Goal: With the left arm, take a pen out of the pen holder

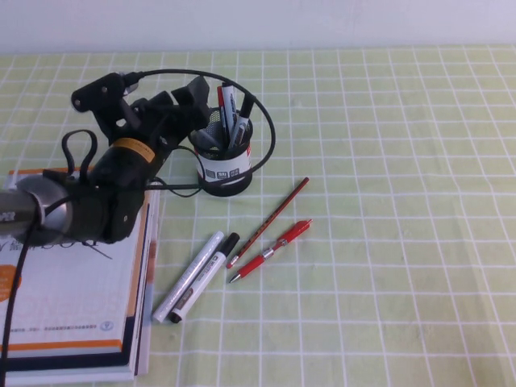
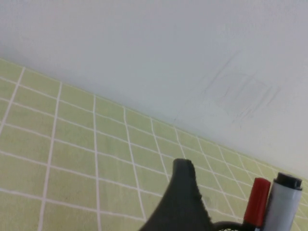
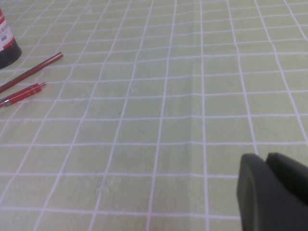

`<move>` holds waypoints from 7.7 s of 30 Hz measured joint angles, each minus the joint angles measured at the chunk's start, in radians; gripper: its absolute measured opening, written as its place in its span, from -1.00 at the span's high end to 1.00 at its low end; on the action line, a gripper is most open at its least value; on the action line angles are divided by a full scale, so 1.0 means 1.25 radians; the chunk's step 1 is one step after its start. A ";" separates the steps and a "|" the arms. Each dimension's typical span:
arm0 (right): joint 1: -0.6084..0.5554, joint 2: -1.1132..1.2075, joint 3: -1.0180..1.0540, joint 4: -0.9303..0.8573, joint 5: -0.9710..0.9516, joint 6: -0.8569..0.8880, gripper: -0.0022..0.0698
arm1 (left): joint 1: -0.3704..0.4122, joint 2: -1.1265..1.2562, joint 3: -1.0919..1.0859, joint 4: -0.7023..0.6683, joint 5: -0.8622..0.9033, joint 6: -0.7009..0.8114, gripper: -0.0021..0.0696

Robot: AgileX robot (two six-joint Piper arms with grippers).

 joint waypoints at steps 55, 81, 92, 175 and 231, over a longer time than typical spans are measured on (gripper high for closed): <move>0.000 0.000 0.000 0.000 0.000 0.000 0.97 | 0.008 0.068 -0.049 0.097 -0.054 -0.098 0.87; 0.000 0.000 0.000 0.000 0.000 0.000 0.97 | 0.010 -0.345 -0.049 0.480 0.426 -0.092 0.87; 0.000 0.000 0.000 0.000 0.000 0.000 0.97 | -0.086 -0.485 -0.049 0.562 0.699 -0.138 0.87; 0.000 0.000 0.000 0.000 0.000 0.000 0.97 | -0.274 0.280 -0.753 -0.048 1.449 0.673 0.85; 0.000 0.000 0.000 0.000 0.000 0.000 0.97 | -0.272 -0.848 0.276 -0.025 0.789 0.471 0.94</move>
